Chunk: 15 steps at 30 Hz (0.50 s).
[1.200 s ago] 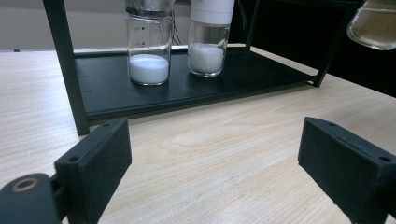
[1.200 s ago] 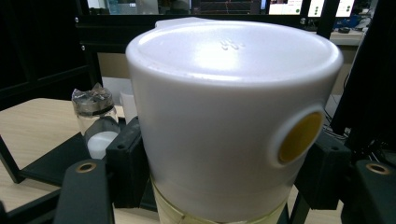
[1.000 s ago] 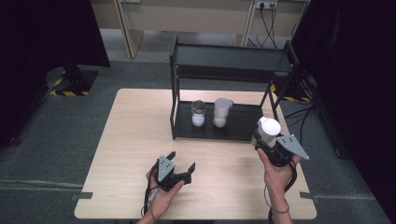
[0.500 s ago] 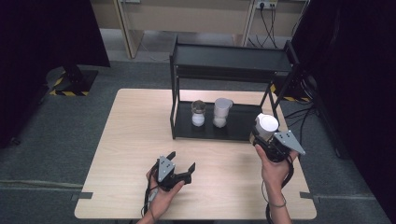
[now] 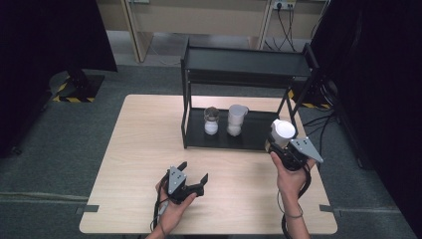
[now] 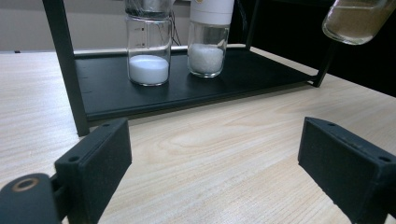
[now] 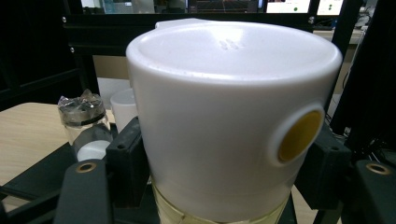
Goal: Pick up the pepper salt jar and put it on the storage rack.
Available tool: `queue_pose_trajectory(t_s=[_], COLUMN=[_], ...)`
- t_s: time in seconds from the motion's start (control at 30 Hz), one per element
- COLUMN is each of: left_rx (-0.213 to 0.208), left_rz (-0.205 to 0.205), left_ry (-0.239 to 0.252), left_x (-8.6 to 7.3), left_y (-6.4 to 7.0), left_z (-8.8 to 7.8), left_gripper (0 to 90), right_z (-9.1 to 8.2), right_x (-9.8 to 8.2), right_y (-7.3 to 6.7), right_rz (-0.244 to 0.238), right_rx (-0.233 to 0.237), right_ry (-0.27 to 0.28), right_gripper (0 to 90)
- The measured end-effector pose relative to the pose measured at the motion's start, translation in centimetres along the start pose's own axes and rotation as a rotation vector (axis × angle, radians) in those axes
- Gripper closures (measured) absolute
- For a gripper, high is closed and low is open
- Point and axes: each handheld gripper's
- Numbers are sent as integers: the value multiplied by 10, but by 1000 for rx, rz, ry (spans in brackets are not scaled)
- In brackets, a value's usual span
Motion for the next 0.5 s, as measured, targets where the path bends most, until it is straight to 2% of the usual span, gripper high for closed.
queue_pose_trajectory(t_s=[0.5], left_rx=[0], left_rz=[2], left_ry=[3], left_x=[0], left_y=[0], left_z=[0], left_gripper=[91], right_z=[4], right_x=[3], right_y=[-3], right_rz=[-3], right_rx=[2], right_ry=[3], right_gripper=[310])
Point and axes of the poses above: each handheld gripper's, and its own axes: z roughly forward along the jaws, x roughly out of its top, y roughly to its right, and after that the axes turned 5 degrees about y, right-handed
